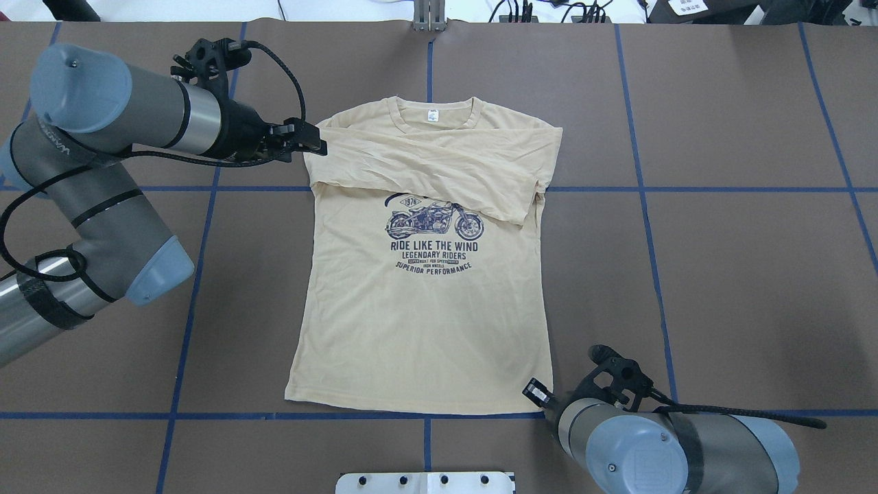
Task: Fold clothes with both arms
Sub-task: 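Move the right gripper then the left gripper to the hem corners nearest the robot, then grasp the hem corners nearest the robot with both grippers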
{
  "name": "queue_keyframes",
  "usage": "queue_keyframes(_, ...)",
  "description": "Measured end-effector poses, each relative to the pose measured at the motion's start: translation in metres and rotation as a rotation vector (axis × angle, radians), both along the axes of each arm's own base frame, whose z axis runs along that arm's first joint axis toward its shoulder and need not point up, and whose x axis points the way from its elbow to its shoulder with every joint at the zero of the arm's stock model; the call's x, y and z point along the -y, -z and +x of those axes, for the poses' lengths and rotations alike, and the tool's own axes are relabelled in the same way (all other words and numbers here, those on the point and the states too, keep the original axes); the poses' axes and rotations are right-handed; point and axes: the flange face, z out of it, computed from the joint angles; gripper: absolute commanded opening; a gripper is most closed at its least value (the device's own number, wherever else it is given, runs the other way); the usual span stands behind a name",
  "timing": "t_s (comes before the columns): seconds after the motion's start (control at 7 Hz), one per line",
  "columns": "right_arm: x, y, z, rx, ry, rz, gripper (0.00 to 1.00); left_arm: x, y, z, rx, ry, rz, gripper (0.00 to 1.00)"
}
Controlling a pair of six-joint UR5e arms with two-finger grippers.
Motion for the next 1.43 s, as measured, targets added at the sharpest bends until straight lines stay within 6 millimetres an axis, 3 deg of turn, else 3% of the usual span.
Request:
queue_keyframes(0.14, 0.004, 0.005, 0.010, 0.016, 0.016, -0.028, 0.00, -0.004, -0.002, 0.003, -0.004, -0.001, -0.025, 0.83)
queue_keyframes(0.29, 0.006, 0.006, 0.019, 0.023, 0.028, -0.044, 0.00, -0.021, -0.005, 0.012, -0.027, 0.000, -0.095, 0.99)
queue_keyframes(0.43, 0.006, 0.003, 0.024, 0.018, 0.032, -0.051, 0.00, -0.057, -0.018, 0.018, -0.045, -0.014, -0.168, 1.00)
queue_keyframes(0.71, 0.004, -0.003, 0.029, 0.006, 0.030, -0.052, 0.00, -0.151, -0.043, 0.027, -0.051, -0.037, -0.259, 1.00)
queue_keyframes(0.86, 0.002, -0.005, 0.029, 0.003, 0.032, -0.051, 0.00, -0.192, -0.048, 0.044, -0.059, -0.012, -0.321, 0.99)
queue_keyframes(1.14, 0.000, 0.002, 0.033, 0.019, 0.042, -0.054, 0.00, -0.245, -0.049, 0.071, -0.069, -0.003, -0.409, 0.93)
queue_keyframes(1.43, -0.001, 0.008, 0.038, 0.033, 0.050, -0.057, 0.00, -0.285, -0.061, 0.100, 0.003, -0.002, -0.481, 0.78)
